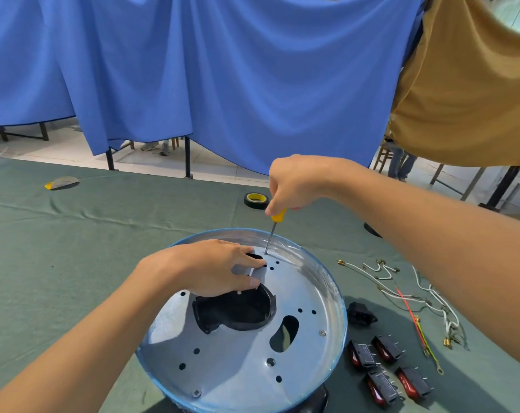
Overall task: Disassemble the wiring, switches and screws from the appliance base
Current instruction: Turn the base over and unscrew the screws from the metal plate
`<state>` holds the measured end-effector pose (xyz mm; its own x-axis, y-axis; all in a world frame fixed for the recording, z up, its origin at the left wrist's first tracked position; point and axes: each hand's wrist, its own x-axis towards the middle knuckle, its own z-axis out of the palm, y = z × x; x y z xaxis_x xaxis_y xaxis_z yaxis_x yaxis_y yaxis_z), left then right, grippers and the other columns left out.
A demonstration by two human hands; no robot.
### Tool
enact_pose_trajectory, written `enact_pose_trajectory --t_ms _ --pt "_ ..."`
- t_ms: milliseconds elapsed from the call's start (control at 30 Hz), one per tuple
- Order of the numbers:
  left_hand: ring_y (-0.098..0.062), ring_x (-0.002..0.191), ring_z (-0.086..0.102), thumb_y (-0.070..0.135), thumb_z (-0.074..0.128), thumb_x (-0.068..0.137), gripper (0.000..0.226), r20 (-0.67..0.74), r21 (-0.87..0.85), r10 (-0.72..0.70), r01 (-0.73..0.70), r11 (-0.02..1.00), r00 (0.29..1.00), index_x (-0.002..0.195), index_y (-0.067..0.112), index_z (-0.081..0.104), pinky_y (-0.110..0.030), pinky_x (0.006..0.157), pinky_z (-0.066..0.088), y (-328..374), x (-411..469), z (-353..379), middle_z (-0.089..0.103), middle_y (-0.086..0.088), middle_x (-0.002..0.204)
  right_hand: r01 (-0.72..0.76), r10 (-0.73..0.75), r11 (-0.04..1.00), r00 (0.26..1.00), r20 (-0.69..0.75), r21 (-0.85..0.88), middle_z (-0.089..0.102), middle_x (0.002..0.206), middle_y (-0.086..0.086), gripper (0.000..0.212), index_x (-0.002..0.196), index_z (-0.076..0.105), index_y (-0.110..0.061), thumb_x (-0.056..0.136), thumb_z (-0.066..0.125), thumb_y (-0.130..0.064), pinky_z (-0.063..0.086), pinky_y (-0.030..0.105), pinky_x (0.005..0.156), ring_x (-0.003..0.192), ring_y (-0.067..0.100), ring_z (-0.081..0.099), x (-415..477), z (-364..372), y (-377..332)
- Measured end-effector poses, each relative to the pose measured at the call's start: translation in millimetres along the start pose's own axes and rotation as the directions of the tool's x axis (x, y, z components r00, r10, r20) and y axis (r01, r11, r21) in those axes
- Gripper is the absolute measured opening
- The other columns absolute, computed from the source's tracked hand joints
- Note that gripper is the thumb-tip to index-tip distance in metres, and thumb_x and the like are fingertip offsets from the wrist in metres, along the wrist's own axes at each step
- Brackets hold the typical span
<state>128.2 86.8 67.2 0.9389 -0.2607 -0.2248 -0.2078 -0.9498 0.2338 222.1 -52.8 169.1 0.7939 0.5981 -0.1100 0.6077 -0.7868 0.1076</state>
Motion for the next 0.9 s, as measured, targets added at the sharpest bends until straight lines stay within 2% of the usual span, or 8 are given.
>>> enact_pose_trajectory --t_ms 133,233,300,433,667,733,800,900 --pt "-0.007 0.148 0.011 0.057 0.044 0.095 0.051 -0.007 -0.005 0.013 -0.013 1.000 1.000 0.145 0.051 0.031 -0.032 0.116 0.014 -1.1 0.5 1.0 0.014 0.024 0.158 0.030 -0.043 0.989 0.995 0.090 0.142 0.063 0.070 -0.004 0.009 0.078 0.070 -0.026 0.079 0.077 -0.032 0.040 0.023 0.053 0.062 0.014 0.055 -2.2 -4.9 2.1" --pt "-0.007 0.147 0.011 0.057 0.044 0.095 0.051 -0.014 -0.015 0.019 -0.019 1.000 1.000 0.145 0.050 0.032 -0.032 0.116 0.014 -1.5 -0.1 2.3 0.014 0.024 0.158 -0.036 0.030 0.996 0.997 0.073 0.085 0.058 0.053 -0.006 0.049 0.068 0.067 -0.019 0.084 0.059 -0.064 0.038 0.022 0.050 0.046 0.014 0.050 -1.2 -4.1 0.8" --pt "-0.007 0.148 0.010 0.056 0.044 0.096 0.052 -0.017 -0.012 0.025 -0.025 1.000 1.000 0.145 0.049 0.031 -0.033 0.116 0.014 -2.2 0.1 3.3 0.013 0.024 0.159 -0.094 0.094 0.996 0.995 0.012 -0.005 0.054 0.038 -0.008 0.065 0.055 0.060 -0.014 0.092 0.043 -0.066 0.034 0.022 0.047 0.034 0.011 0.046 0.4 -3.5 -1.5" --pt "-0.008 0.148 0.010 0.057 0.043 0.096 0.052 -0.017 -0.007 0.024 -0.024 1.000 1.000 0.146 0.049 0.030 -0.035 0.117 0.015 -3.6 0.2 3.9 0.013 0.023 0.159 -0.094 0.094 0.995 0.995 -0.017 -0.029 0.059 0.049 -0.004 0.042 0.055 0.061 -0.014 0.089 0.059 -0.039 0.033 0.021 0.045 0.047 0.016 0.047 5.8 -0.4 -5.1" --pt "-0.011 0.148 0.010 0.056 0.042 0.096 0.054 -0.013 0.005 0.025 -0.025 1.000 1.000 0.147 0.048 0.028 -0.036 0.118 0.015 -4.1 0.8 5.2 0.012 0.023 0.159 -0.036 0.011 0.981 0.992 0.127 0.193 0.062 0.075 -0.003 0.008 0.082 0.068 -0.023 0.082 0.075 -0.025 0.043 0.025 0.054 0.064 0.015 0.054 -3.4 -8.6 -1.8" --pt "-0.011 0.148 0.010 0.056 0.042 0.096 0.054 -0.013 0.009 0.026 -0.025 1.000 1.000 0.147 0.048 0.028 -0.036 0.117 0.015 -5.3 0.8 5.5 0.012 0.023 0.159 -0.056 0.039 0.987 0.993 0.115 0.151 0.065 0.070 -0.003 0.027 0.078 0.066 -0.019 0.087 0.068 -0.044 0.043 0.025 0.054 0.058 0.014 0.054 -3.2 -6.7 -2.7" --pt "-0.011 0.148 0.010 0.056 0.042 0.096 0.053 -0.016 0.003 0.029 -0.029 1.000 0.999 0.147 0.048 0.029 -0.036 0.117 0.015 -5.3 0.6 6.5 0.012 0.023 0.159 -0.100 0.098 0.994 0.994 0.052 0.044 0.061 0.048 -0.005 0.059 0.061 0.061 -0.014 0.090 0.049 -0.065 0.040 0.023 0.050 0.040 0.012 0.050 -2.9 -5.3 -5.2" --pt "-0.010 0.148 0.010 0.056 0.042 0.096 0.053 -0.030 0.008 0.039 -0.039 0.999 0.999 0.147 0.047 0.029 -0.036 0.118 0.015 -5.1 0.3 7.0 0.013 0.022 0.159 -0.110 0.109 0.994 0.994 -0.026 -0.024 0.056 0.042 -0.004 0.057 0.054 0.058 -0.013 0.096 0.048 -0.050 0.035 0.022 0.044 0.037 0.014 0.047 1.8 -1.1 -6.7"
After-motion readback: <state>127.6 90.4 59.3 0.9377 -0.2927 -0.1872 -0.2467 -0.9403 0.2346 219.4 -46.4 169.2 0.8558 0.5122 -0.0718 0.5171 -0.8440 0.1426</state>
